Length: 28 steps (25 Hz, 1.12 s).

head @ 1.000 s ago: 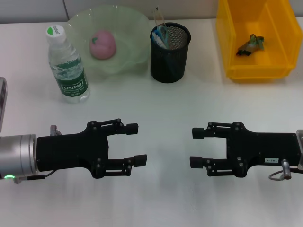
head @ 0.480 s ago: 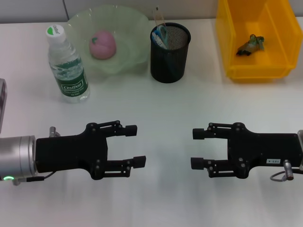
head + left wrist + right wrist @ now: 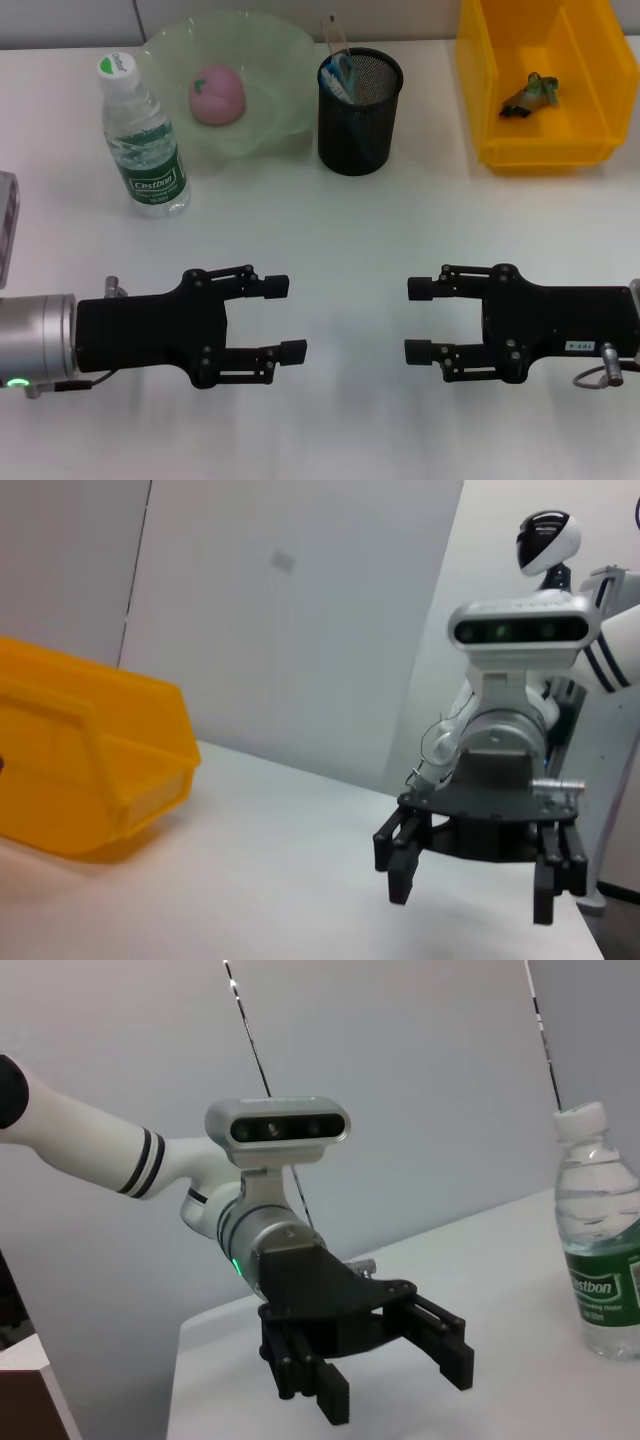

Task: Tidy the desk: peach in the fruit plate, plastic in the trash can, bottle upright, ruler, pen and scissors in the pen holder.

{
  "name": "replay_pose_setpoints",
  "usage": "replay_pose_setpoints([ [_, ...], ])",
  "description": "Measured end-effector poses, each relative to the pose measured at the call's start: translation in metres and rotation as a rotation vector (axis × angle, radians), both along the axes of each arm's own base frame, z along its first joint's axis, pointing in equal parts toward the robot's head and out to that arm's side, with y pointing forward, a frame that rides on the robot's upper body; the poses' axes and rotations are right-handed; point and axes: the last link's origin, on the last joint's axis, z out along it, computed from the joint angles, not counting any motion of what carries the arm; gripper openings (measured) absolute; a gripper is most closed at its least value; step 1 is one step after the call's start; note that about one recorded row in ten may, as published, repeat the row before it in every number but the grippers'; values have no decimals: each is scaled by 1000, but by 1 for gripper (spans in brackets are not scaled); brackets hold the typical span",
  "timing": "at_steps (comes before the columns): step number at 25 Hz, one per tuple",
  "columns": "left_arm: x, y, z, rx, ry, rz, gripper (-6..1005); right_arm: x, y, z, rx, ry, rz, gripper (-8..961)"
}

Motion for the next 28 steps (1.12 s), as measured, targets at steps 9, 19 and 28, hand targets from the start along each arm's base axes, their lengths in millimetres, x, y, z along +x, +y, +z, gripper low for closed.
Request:
replay_pose_setpoints([
  [9,-1,-1,-2,-4,8,7,786,-2,1,0,-1,5,6,729],
  [19,-1,-1,-3,-2,6,9,786,-1,2,2,1,1,7,728],
  [28,-1,-1,-5,1,5,14,785,-1,3,2,6,-3,5,727],
])
